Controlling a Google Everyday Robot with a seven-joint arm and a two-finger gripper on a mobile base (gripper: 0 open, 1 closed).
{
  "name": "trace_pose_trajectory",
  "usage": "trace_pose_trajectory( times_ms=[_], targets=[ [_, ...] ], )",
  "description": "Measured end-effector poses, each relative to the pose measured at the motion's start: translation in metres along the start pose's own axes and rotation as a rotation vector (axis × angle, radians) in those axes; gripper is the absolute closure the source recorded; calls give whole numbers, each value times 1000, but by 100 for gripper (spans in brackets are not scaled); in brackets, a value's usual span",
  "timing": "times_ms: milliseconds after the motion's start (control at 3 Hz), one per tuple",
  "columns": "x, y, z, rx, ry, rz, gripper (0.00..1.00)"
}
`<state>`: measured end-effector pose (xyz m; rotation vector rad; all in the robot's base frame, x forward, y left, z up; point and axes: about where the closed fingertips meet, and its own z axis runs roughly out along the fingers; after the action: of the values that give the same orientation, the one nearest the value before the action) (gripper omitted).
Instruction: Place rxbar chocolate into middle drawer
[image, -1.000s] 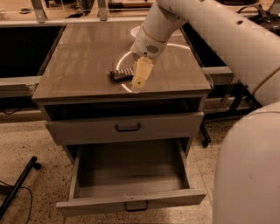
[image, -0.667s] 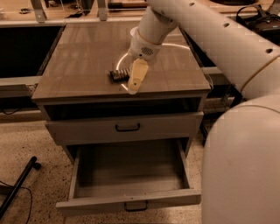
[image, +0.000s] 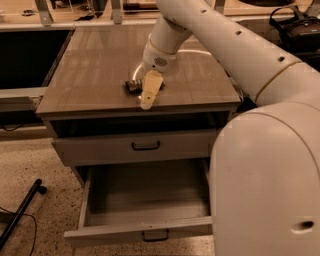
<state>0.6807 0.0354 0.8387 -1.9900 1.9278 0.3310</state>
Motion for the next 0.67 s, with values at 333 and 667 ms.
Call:
trace_pose_trajectory(
  times_ms=[333, 667],
  targets=[
    [1, -1, 10, -23, 5, 7, 16],
    [4, -2, 16, -44, 11, 9, 47]
  ],
)
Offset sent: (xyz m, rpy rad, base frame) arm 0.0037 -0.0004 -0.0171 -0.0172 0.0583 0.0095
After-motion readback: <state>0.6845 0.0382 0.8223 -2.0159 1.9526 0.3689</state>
